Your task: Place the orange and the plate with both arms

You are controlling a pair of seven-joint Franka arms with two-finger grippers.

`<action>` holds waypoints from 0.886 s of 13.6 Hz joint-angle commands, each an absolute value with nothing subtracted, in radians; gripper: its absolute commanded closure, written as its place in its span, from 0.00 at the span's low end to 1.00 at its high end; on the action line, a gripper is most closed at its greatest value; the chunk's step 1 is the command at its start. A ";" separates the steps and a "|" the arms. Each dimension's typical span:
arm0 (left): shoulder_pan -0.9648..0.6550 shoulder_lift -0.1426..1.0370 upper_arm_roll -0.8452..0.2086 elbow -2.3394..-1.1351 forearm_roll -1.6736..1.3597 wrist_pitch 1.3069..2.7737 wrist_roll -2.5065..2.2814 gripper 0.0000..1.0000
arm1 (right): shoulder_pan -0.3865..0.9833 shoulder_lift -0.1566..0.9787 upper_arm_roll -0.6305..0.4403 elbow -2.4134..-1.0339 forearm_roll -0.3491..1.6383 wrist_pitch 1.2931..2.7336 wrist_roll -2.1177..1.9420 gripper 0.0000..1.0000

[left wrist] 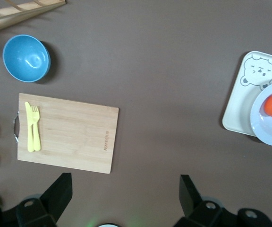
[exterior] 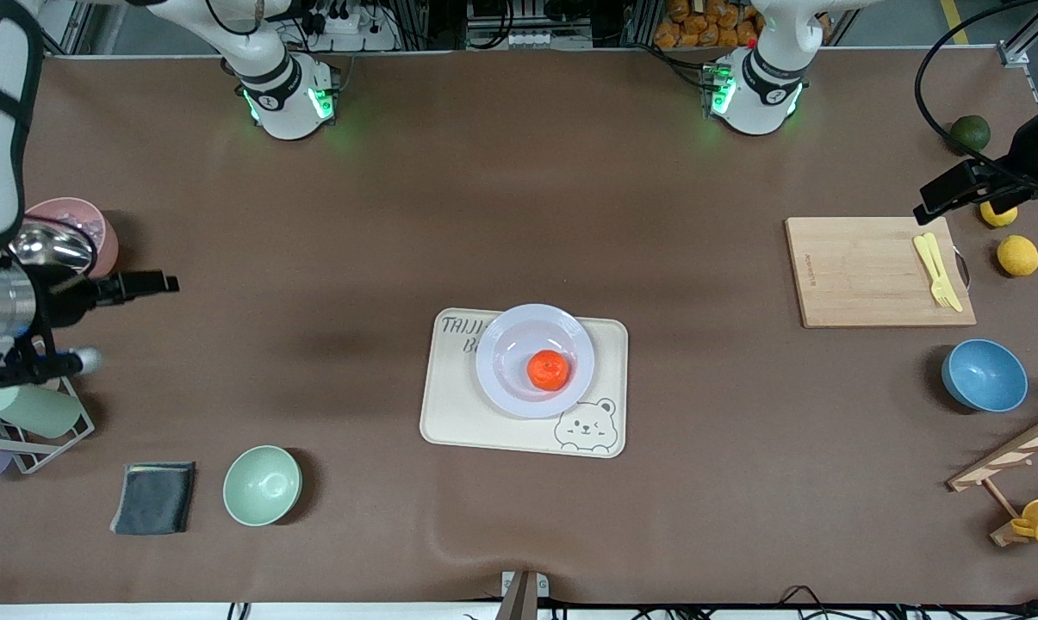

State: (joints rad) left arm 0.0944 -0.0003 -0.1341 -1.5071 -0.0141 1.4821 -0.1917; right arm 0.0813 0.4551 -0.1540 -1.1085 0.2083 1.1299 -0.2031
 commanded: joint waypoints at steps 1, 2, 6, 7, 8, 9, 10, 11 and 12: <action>0.094 -0.014 -0.144 -1.513 0.009 1.489 -0.167 0.00 | 0.129 0.333 -0.147 -1.260 0.114 1.141 -0.199 0.00; 0.095 -0.014 -0.144 -1.511 0.009 1.489 -0.166 0.00 | 0.182 0.298 -0.147 -1.310 0.028 1.173 -0.195 0.00; 0.092 -0.006 -0.144 -1.506 0.012 1.494 -0.166 0.00 | 0.212 0.146 -0.147 -1.584 -0.006 1.405 -0.192 0.00; 0.094 -0.006 -0.144 -1.506 0.012 1.505 -0.164 0.00 | 0.207 0.141 -0.147 -1.604 -0.002 1.431 -0.192 0.00; 0.095 -0.006 -0.144 -1.506 0.011 1.506 -0.157 0.00 | 0.203 0.146 -0.149 -1.597 0.005 1.437 -0.190 0.00; 0.097 -0.006 -0.144 -1.506 0.008 1.514 -0.149 0.00 | 0.198 0.150 -0.150 -1.576 0.006 1.437 -0.190 0.00; 0.097 -0.006 -0.144 -1.506 0.011 1.517 -0.147 0.00 | 0.193 0.152 -0.150 -1.562 0.006 1.436 -0.190 0.00; 0.094 -0.005 -0.143 -1.505 0.015 1.517 -0.144 0.00 | 0.192 0.153 -0.150 -1.559 0.008 1.436 -0.190 0.00; 0.094 -0.005 -0.143 -1.505 0.015 1.516 -0.141 0.00 | 0.192 0.149 -0.153 -1.557 0.012 1.431 -0.189 0.00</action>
